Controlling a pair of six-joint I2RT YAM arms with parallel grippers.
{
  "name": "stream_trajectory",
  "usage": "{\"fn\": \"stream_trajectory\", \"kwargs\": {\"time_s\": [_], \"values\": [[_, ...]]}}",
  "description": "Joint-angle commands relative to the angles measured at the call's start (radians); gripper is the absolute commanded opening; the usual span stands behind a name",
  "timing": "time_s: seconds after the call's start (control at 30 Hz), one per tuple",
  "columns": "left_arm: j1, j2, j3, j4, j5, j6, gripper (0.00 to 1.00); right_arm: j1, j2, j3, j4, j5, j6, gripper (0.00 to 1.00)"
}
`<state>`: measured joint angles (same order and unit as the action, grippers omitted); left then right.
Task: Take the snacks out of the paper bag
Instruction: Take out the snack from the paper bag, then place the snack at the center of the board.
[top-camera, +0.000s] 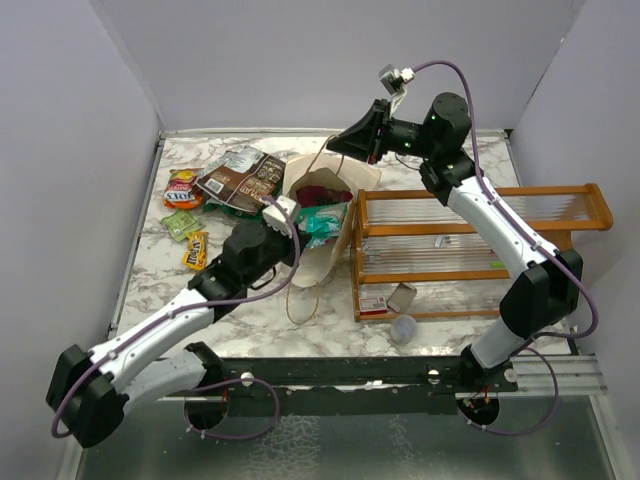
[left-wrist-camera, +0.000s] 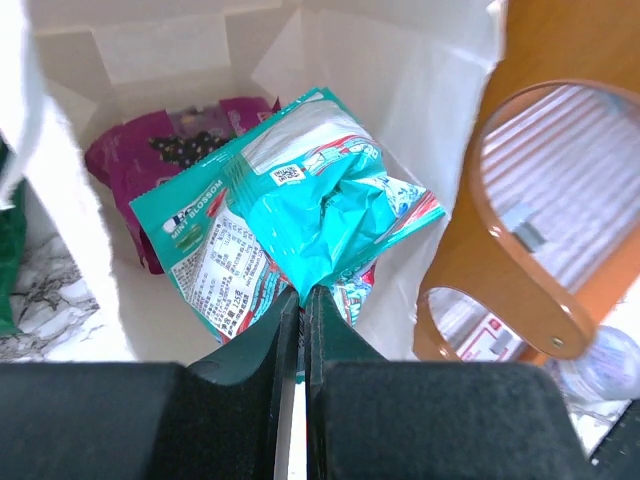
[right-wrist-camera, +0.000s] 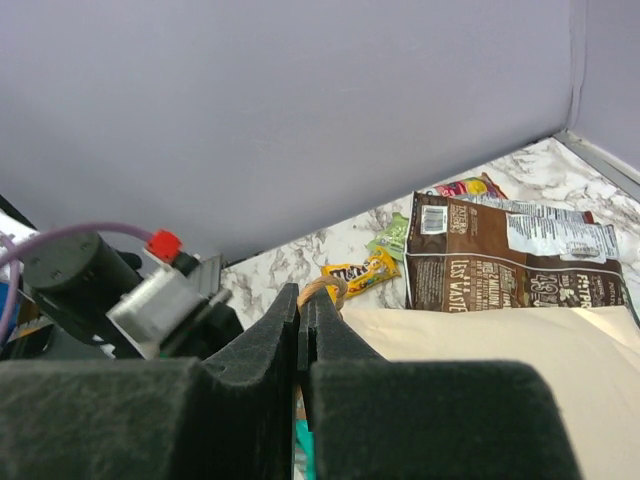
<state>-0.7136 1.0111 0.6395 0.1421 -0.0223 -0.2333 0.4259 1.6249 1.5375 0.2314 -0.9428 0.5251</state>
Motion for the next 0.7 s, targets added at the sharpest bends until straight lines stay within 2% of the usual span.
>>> {"fn": "stream_trajectory", "kwargs": {"time_s": [0.0,0.2,0.37,0.47,0.6,0.67], "values": [[-0.001,-0.170,0.054,-0.118,0.087,0.016,0.00,0.004,0.009,0.004,0.004,0.029,-0.015,0.01],[-0.001,-0.362,0.138,-0.228,0.089,0.097,0.00,0.004,0.008,0.002,-0.006,0.040,-0.031,0.01],[-0.001,-0.537,0.141,-0.121,0.007,0.122,0.00,0.004,0.005,0.000,-0.009,0.044,-0.035,0.01],[-0.001,-0.558,0.162,-0.120,-0.176,0.142,0.00,0.004,0.005,0.002,-0.008,0.039,-0.036,0.01],[-0.001,-0.518,0.229,-0.210,-0.573,0.103,0.00,0.004,0.000,-0.002,-0.012,0.037,-0.033,0.01],[-0.001,-0.502,0.238,-0.230,-0.693,0.106,0.00,0.004,-0.004,-0.005,-0.012,0.037,-0.035,0.01]]}}
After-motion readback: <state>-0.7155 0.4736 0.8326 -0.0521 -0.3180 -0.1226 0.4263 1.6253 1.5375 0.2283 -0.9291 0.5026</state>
